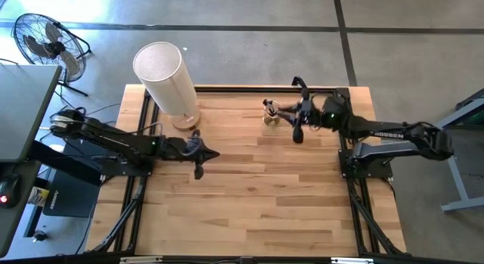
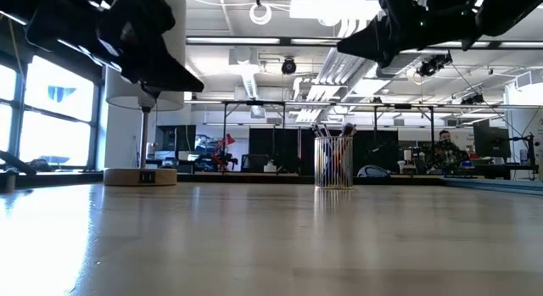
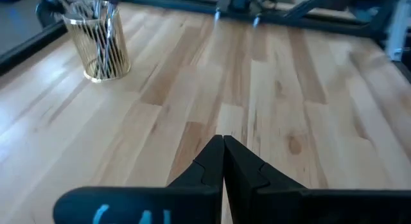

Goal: Put items in baskets/containers
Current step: Return to Home Position

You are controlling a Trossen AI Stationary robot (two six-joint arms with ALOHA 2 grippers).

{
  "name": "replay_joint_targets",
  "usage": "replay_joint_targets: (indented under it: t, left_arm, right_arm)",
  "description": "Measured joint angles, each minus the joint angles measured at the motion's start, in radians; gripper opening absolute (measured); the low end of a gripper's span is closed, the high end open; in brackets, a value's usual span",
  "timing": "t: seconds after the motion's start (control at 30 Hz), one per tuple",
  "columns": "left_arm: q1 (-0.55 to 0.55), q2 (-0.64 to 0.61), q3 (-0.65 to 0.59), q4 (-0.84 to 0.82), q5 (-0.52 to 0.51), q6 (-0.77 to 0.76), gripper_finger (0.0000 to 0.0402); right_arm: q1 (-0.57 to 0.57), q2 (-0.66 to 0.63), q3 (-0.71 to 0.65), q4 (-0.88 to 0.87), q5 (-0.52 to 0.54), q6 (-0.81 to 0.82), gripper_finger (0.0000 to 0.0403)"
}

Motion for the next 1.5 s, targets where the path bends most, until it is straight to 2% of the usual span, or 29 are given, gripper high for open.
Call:
replay_joint_targets:
  t: [0.13, 0.27, 0.47, 0.67, 0.77, 0.83, 1.07, 1.37, 1.5]
  left_arm:
    - [0.08, -0.116, -0.082, 0.01, 0.114, 0.053, 0.0]
    - [0.159, -0.246, -0.177, 0.004, 0.2, 0.062, 0.0]
    - [0.166, -0.52, -0.316, -0.026, 0.204, 0.041, 0.0]
    - [0.166, -0.766, -0.414, -0.179, 0.222, 0.012, 0.0]
    - [0.167, -0.881, -0.416, -0.291, 0.251, 0.023, 0.0]
    - [0.167, -0.943, -0.412, -0.301, 0.284, 0.058, 0.0]
    - [0.168, -1.098, -0.41, -0.303, 0.277, 0.096, 0.0]
    - [0.167, -1.092, -0.41, -0.298, 0.218, 0.069, 0.0]
    - [0.167, -1.088, -0.41, -0.299, 0.226, 0.069, 0.0]
  right_arm:
    - [0.134, 0.023, 0.0, -0.044, 0.118, 0.014, 0.0011]
    - [0.233, 0.034, 0.0, -0.044, 0.25, 0.111, 0.002]
    - [0.339, 0.034, 0.0, -0.061, 0.389, 0.18, 0.0003]
    - [0.391, 0.034, 0.0, -0.061, 0.503, 0.254, 0.0004]
    - [0.401, 0.034, 0.0, -0.064, 0.503, 0.264, 0.0003]
    - [0.404, 0.034, 0.0, -0.067, 0.502, 0.279, 0.0004]
    - [0.403, 0.033, 0.0, -0.127, 0.457, 0.29, 0.0002]
    - [0.403, 0.03, 0.0, -0.182, 0.307, 0.281, 0.0001]
    - [0.411, 0.015, 0.0, -0.296, 0.196, 0.234, 0.0001]
